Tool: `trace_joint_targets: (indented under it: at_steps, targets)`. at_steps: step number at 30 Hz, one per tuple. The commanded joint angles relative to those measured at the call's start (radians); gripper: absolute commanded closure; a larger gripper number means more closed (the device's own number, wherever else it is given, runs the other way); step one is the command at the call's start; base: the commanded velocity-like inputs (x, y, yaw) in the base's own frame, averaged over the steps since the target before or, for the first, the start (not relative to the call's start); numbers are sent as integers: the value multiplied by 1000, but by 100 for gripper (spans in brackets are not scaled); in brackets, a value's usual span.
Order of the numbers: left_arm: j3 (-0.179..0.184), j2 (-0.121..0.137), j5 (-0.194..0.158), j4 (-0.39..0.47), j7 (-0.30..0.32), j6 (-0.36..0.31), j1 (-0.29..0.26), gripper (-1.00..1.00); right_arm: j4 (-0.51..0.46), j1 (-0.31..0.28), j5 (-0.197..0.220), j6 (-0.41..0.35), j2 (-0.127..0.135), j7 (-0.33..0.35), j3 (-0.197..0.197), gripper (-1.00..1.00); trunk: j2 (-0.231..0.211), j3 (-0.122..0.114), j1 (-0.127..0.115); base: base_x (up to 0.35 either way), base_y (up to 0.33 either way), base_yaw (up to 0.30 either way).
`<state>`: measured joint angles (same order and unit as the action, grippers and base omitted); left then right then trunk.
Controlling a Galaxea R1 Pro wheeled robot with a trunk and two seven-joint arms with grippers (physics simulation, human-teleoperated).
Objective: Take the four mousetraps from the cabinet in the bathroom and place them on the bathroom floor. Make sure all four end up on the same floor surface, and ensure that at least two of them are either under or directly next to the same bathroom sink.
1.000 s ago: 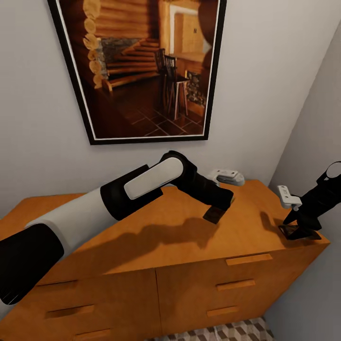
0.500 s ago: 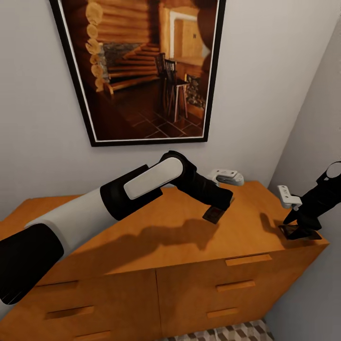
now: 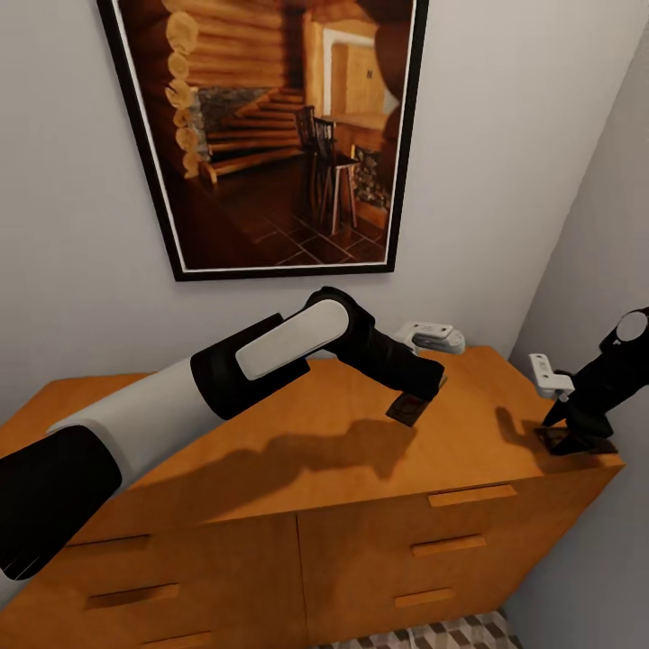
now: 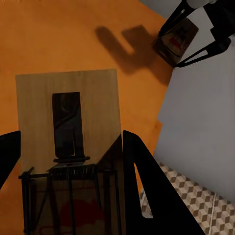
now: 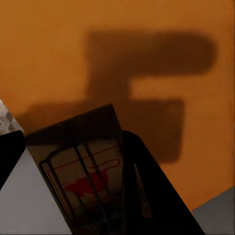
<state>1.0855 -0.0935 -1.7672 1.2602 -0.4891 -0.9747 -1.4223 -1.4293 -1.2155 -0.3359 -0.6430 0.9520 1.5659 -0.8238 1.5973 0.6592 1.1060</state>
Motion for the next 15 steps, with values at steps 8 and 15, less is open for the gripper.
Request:
trace_joint_targets:
  at_steps: [8, 15]
  targets:
    - [-2, 1, -6, 1, -9, -1, -1, 100, -5, -2, -31, -10, -1, 5, 5, 100, 1, 1, 0, -36, 0, 0]
    - [-3, 1, -6, -1, -9, -1, -1, 100, -5, -2, -31, -11, 0, 5, 5, 100, 1, 1, 0, -325, 0, 0]
